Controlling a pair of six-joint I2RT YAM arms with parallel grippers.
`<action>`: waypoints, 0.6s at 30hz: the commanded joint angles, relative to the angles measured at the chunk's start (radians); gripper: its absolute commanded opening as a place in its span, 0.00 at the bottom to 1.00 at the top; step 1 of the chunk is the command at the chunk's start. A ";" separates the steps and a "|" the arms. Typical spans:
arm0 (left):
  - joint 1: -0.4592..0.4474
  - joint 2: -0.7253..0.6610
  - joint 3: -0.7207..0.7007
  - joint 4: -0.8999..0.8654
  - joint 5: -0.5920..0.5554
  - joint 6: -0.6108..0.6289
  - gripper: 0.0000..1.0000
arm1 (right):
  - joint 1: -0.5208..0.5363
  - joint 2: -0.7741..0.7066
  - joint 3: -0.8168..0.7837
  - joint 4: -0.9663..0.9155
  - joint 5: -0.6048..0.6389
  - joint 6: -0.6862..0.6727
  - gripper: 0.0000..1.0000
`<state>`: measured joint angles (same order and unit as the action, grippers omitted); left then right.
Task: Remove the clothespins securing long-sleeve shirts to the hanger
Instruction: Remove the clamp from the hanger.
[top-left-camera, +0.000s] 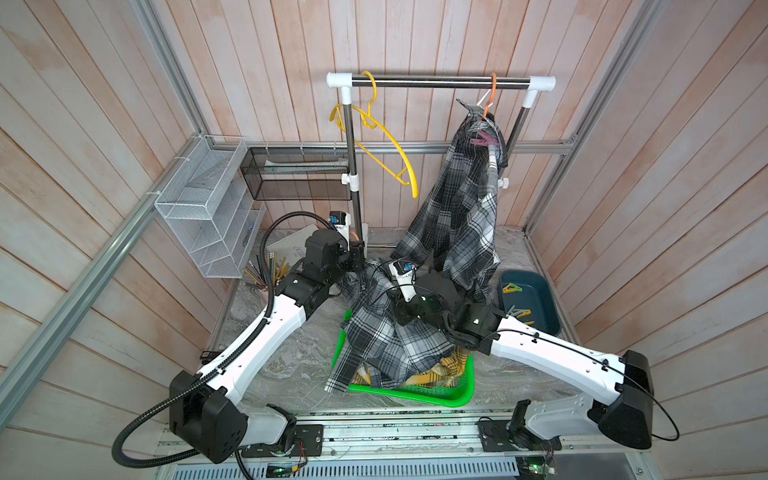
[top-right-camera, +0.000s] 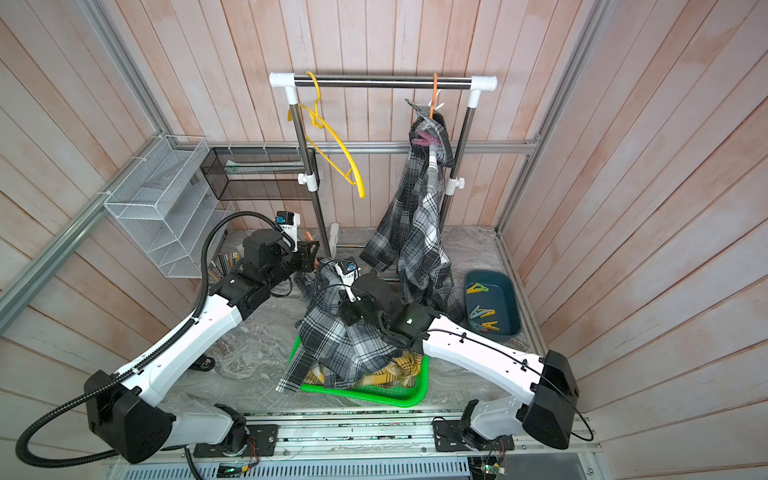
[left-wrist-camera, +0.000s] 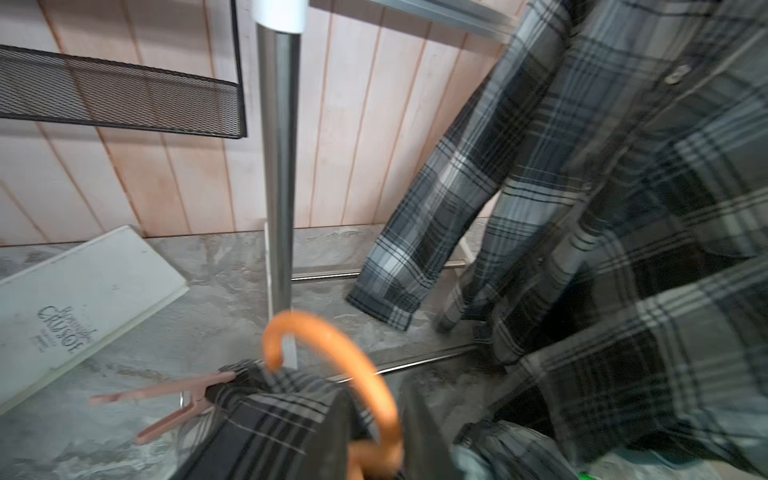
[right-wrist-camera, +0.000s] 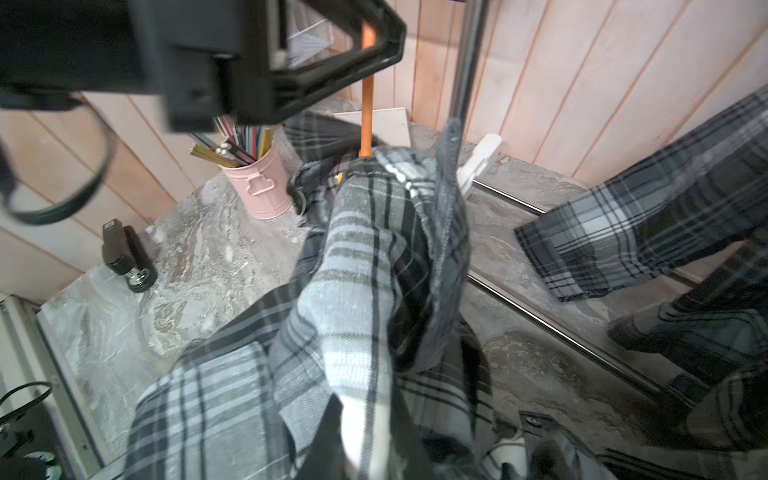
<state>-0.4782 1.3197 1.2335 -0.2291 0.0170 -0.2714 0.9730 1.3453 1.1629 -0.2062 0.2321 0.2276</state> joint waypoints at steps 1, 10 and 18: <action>0.020 -0.089 -0.039 0.080 0.120 0.047 0.74 | -0.084 -0.075 -0.023 0.042 -0.039 -0.028 0.00; 0.297 -0.318 -0.362 0.551 0.537 -0.054 0.87 | -0.254 -0.245 -0.116 0.103 -0.453 -0.115 0.00; 0.547 -0.333 -0.507 0.956 0.938 -0.233 0.91 | -0.453 -0.318 -0.143 0.126 -0.895 -0.118 0.00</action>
<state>0.0231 0.9848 0.7395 0.5049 0.7269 -0.4194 0.5663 1.0470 1.0210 -0.1482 -0.4248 0.1253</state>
